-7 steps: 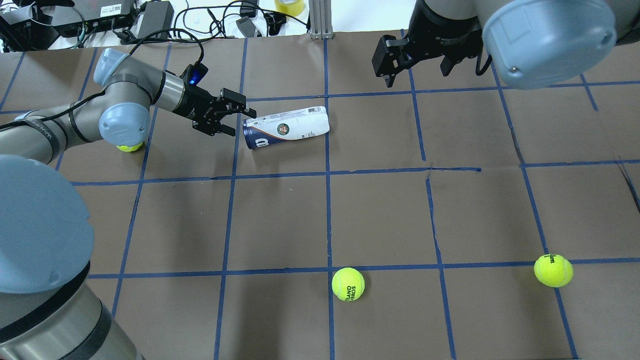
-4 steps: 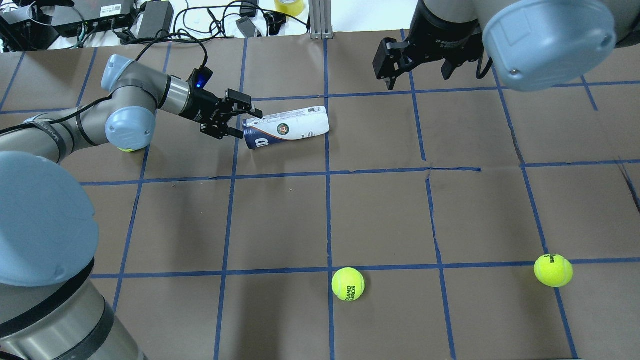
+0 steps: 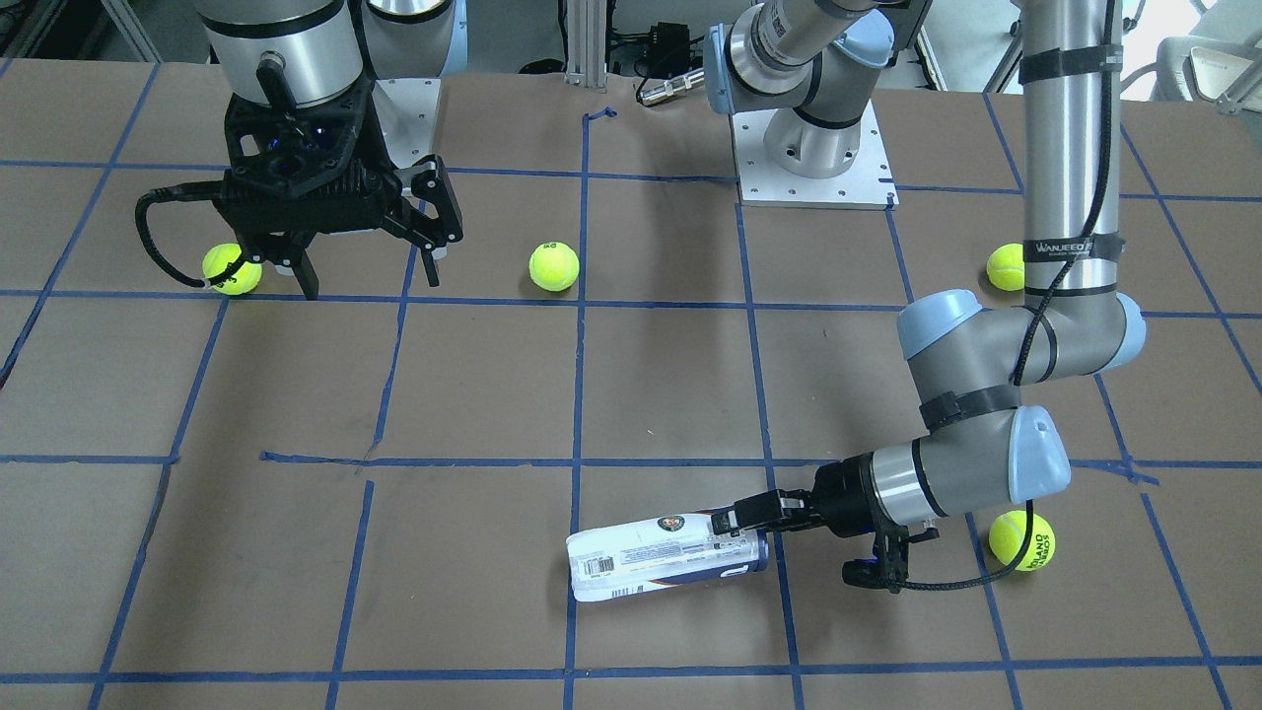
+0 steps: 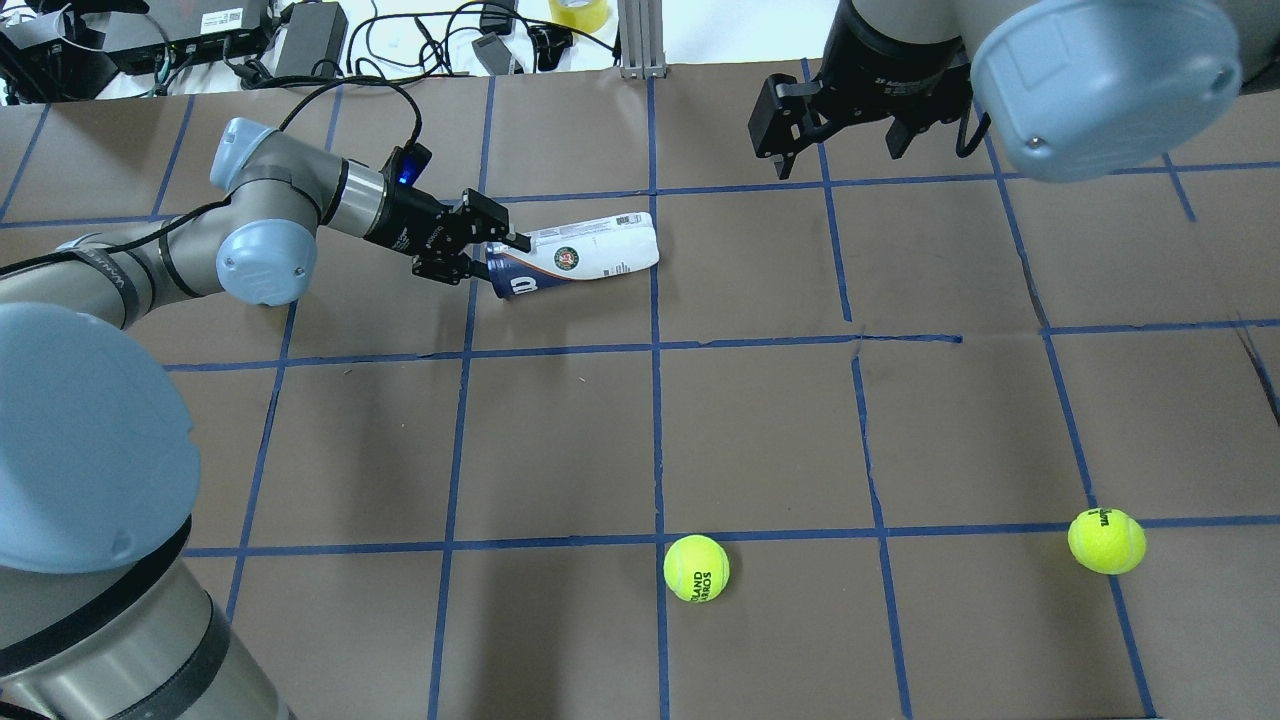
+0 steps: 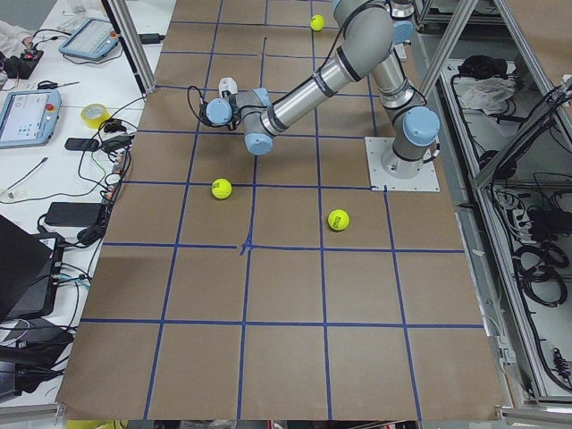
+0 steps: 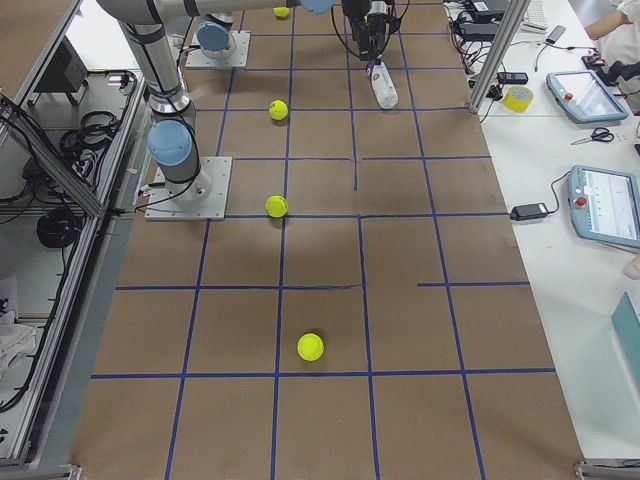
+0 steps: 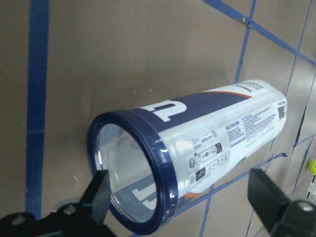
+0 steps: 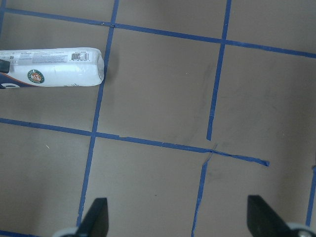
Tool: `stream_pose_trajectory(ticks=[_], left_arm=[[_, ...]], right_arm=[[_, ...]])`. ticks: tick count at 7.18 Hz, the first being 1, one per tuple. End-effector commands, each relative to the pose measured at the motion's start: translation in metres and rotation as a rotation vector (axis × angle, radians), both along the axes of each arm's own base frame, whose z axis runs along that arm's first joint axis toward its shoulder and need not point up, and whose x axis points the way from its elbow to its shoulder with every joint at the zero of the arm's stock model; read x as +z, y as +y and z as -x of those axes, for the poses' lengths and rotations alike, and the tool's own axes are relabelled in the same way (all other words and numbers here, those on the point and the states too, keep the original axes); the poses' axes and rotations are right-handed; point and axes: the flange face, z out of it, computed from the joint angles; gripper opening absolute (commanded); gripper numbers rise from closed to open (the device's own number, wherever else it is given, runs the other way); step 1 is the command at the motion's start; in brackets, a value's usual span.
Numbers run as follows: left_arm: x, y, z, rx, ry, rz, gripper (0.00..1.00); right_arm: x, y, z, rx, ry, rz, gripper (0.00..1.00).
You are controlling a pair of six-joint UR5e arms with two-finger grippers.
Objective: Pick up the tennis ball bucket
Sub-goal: 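Reach the left gripper to the tube's blue open end and grasp, then lift and rotate the tube upright with the left gripper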
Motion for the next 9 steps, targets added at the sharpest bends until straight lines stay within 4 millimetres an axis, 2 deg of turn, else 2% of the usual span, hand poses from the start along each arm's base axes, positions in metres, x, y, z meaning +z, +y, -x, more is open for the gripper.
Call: stream_pose_trajectory(ticks=[1,2,4,6,7,9], left_arm=[[0.002,-0.001,0.000,0.004,-0.003,-0.006,0.00],[0.012,-0.004,-0.001,0.032,-0.006,-0.016,0.00],[0.058,-0.012,-0.002,0.129,-0.019,-0.035,0.00],[0.136,-0.030,0.013,0.124,-0.043,0.043,0.00],[0.161,-0.028,0.028,0.097,-0.122,0.085,0.00],[0.189,-0.016,0.065,0.033,-0.370,0.144,0.00]], right_arm=[[0.000,0.000,0.000,-0.001,0.002,-0.001,1.00],[0.000,0.000,0.000,0.000,0.004,-0.001,1.00],[0.000,0.001,0.000,0.000,0.004,-0.002,1.00],[0.000,0.001,0.000,0.000,0.004,-0.002,1.00],[0.000,0.001,0.001,0.000,0.007,-0.005,1.00],[0.001,0.002,0.001,0.000,0.007,-0.002,1.00]])
